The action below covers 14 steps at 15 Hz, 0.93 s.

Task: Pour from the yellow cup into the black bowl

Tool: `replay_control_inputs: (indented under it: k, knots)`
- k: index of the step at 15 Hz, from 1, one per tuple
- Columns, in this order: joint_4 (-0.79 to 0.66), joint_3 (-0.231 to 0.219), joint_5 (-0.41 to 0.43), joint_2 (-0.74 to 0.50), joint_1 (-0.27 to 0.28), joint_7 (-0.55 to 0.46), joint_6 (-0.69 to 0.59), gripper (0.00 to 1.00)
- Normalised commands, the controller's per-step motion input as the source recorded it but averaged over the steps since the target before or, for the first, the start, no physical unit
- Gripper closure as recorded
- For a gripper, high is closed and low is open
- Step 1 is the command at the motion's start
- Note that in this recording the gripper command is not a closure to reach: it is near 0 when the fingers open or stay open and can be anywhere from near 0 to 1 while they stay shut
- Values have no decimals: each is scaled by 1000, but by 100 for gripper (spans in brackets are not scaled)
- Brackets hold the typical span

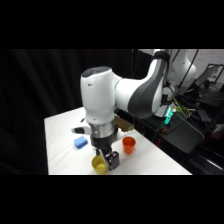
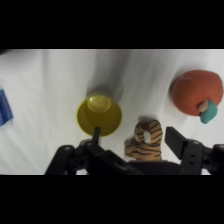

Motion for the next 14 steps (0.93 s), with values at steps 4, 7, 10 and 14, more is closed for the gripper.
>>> replay_control_inputs:
  k: [4, 7, 10, 14]
  knots:
    - [340, 15, 48, 301, 45, -52, -82, 0]
    - [261, -12, 26, 204, 45, -24, -130, 0]
    - [206, -15, 39, 113, 14, -41, -154, 100]
    - [119, -22, 19, -16, 23, -31, -138, 100]
